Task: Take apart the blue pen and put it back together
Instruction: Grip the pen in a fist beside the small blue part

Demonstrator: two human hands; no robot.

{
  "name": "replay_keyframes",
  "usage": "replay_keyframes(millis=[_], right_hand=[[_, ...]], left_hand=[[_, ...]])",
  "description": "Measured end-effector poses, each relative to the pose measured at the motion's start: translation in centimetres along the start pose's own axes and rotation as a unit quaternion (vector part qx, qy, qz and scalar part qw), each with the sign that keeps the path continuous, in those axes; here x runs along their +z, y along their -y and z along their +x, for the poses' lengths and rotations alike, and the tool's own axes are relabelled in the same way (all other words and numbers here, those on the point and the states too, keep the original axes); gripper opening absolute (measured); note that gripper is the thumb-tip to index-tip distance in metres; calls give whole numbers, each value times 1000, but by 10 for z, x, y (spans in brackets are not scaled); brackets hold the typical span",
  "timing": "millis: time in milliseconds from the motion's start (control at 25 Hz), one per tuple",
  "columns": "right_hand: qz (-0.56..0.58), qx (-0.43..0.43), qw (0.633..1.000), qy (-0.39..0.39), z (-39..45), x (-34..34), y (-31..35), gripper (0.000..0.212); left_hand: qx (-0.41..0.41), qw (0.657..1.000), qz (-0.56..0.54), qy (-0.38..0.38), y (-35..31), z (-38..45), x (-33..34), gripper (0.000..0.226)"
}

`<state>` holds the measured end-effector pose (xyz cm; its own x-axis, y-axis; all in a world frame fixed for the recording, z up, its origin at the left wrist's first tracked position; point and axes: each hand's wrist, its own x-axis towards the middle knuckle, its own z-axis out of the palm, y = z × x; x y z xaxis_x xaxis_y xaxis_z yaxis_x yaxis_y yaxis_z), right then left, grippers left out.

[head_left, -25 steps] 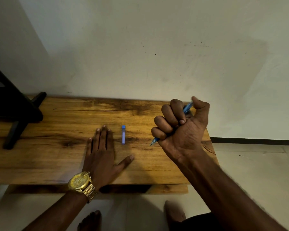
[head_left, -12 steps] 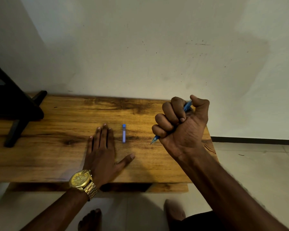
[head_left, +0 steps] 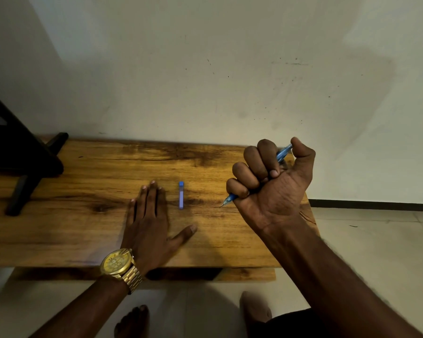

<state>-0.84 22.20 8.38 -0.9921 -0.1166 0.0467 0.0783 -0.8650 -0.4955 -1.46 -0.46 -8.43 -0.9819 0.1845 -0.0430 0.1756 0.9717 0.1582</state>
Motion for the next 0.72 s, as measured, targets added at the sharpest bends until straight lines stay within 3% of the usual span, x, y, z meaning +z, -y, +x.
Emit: replay_keyframes(millis=[720], right_hand=[[45, -17, 999, 23, 0, 3, 0, 63]], left_hand=[[-1, 1000, 3, -14, 2, 1, 3, 135]])
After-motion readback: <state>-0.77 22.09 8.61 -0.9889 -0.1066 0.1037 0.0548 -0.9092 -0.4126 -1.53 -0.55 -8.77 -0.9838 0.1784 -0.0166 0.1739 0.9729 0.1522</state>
